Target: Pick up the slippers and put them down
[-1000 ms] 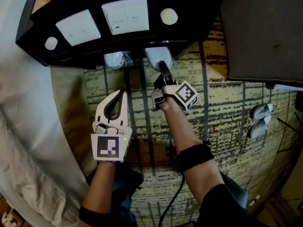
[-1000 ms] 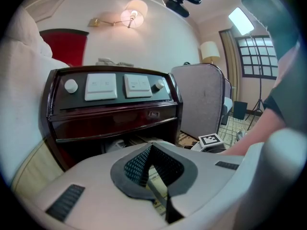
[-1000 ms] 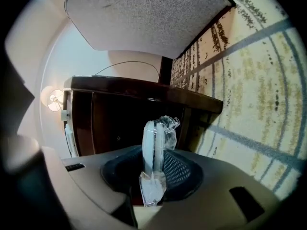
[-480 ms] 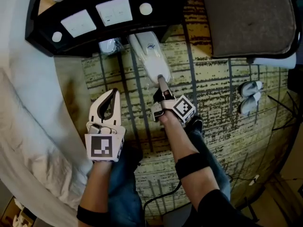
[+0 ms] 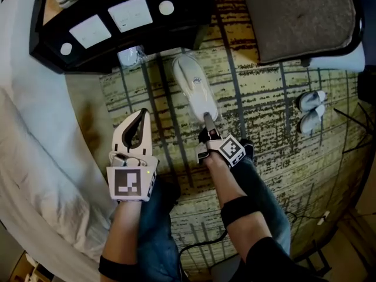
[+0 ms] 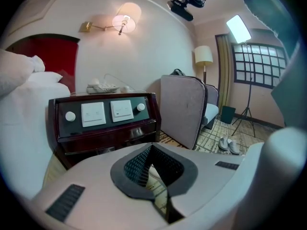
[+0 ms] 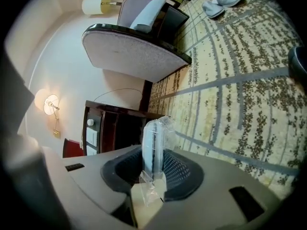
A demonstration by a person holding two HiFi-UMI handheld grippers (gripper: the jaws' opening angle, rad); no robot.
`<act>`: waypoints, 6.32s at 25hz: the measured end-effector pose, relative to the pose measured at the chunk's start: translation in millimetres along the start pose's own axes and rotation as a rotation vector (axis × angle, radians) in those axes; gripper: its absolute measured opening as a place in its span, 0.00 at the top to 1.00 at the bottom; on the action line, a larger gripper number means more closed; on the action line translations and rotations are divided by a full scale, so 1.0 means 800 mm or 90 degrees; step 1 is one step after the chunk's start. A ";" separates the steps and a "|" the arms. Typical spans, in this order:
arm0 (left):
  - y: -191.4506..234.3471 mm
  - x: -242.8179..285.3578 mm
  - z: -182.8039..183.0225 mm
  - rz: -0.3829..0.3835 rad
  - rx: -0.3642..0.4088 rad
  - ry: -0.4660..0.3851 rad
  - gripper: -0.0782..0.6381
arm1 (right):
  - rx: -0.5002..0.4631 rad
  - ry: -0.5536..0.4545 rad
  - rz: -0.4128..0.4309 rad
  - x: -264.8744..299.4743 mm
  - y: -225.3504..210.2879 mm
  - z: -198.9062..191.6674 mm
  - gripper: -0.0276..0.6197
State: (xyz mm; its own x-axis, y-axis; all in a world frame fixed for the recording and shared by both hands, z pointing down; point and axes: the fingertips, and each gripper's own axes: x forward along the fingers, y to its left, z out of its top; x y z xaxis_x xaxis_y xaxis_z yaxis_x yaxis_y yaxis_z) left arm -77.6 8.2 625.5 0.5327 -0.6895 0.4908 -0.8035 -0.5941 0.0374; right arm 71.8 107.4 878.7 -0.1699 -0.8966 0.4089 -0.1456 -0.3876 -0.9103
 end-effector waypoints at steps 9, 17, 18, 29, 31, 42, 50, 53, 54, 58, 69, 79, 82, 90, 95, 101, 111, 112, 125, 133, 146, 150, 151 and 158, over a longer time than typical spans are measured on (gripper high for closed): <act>-0.012 0.007 -0.068 -0.018 0.011 0.024 0.89 | 0.035 0.004 -0.051 0.008 -0.098 -0.032 0.77; -0.020 0.008 -0.085 -0.035 0.029 0.023 0.89 | 0.007 0.031 -0.206 -0.010 -0.160 -0.039 0.61; -0.022 0.008 -0.078 -0.035 0.015 0.023 0.89 | 0.000 0.040 -0.234 -0.014 -0.166 -0.041 0.49; -0.010 -0.050 0.016 -0.017 0.024 0.002 0.89 | -0.140 0.090 -0.338 -0.068 -0.066 -0.008 0.28; -0.005 -0.069 0.050 -0.006 0.033 -0.003 0.89 | -0.167 0.100 -0.300 -0.070 -0.005 0.005 0.30; 0.008 -0.236 0.278 0.065 -0.002 -0.015 0.89 | -0.438 0.228 -0.104 -0.146 0.376 0.032 0.58; 0.016 -0.356 0.409 0.110 -0.022 -0.041 0.89 | -0.638 0.238 -0.024 -0.225 0.599 0.075 0.80; 0.022 -0.396 0.445 0.129 -0.020 -0.051 0.89 | -0.728 0.244 0.019 -0.256 0.674 0.080 0.88; 0.023 -0.407 0.455 0.133 -0.018 -0.053 0.89 | -0.761 0.248 0.037 -0.265 0.697 0.079 0.90; 0.018 -0.437 0.486 0.137 -0.030 -0.058 0.89 | -0.885 0.257 0.105 -0.299 0.774 0.077 0.96; 0.005 -0.481 0.509 0.128 -0.033 -0.047 0.89 | -0.952 0.186 0.176 -0.375 0.896 0.092 0.95; 0.010 -0.490 0.505 0.139 -0.040 -0.048 0.89 | -0.951 0.186 0.193 -0.379 0.911 0.098 0.95; 0.003 -0.486 0.510 0.127 -0.021 -0.039 0.89 | -0.954 0.196 0.185 -0.372 0.907 0.101 0.95; 0.007 -0.483 0.517 0.141 -0.013 -0.051 0.89 | -0.954 0.204 0.190 -0.366 0.908 0.096 0.95; 0.002 -0.477 0.526 0.133 -0.019 -0.050 0.89 | -0.951 0.209 0.187 -0.366 0.902 0.099 0.95; 0.008 -0.472 0.523 0.138 -0.016 -0.050 0.89 | -0.945 0.222 0.196 -0.365 0.899 0.092 0.95; -0.016 -0.469 0.527 0.152 -0.014 -0.043 0.89 | -0.963 0.261 0.251 -0.371 0.903 0.081 0.95; -0.020 -0.467 0.526 0.155 -0.017 -0.043 0.89 | -0.964 0.266 0.255 -0.374 0.903 0.083 0.95; -0.036 -0.430 0.539 0.052 0.014 -0.038 0.89 | -0.916 0.251 0.228 -0.349 0.881 0.063 0.96; -0.011 -0.394 0.485 0.023 -0.034 0.003 0.89 | -0.906 0.282 0.198 -0.317 0.831 0.022 0.96; 0.042 -0.254 0.301 0.012 -0.227 0.063 0.73 | -0.894 0.324 0.149 -0.192 0.701 -0.027 0.96; 0.062 -0.196 0.230 0.022 -0.258 0.069 0.69 | -0.907 0.340 0.160 -0.136 0.653 -0.050 0.96; 0.066 -0.180 0.210 0.022 -0.267 0.069 0.68 | -0.910 0.343 0.162 -0.122 0.642 -0.056 0.96; 0.106 -0.062 0.059 0.023 -0.383 0.061 0.59 | -0.913 0.333 0.159 -0.019 0.522 -0.084 0.96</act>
State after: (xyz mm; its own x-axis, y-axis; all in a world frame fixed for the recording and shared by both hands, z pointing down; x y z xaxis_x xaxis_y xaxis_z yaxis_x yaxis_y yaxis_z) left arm -159.9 -27.6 562.9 0.4980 -0.6485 0.5757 -0.8449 -0.2134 0.4905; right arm -52.0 -26.2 496.4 -0.5977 -0.6136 0.5160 -0.7915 0.5540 -0.2581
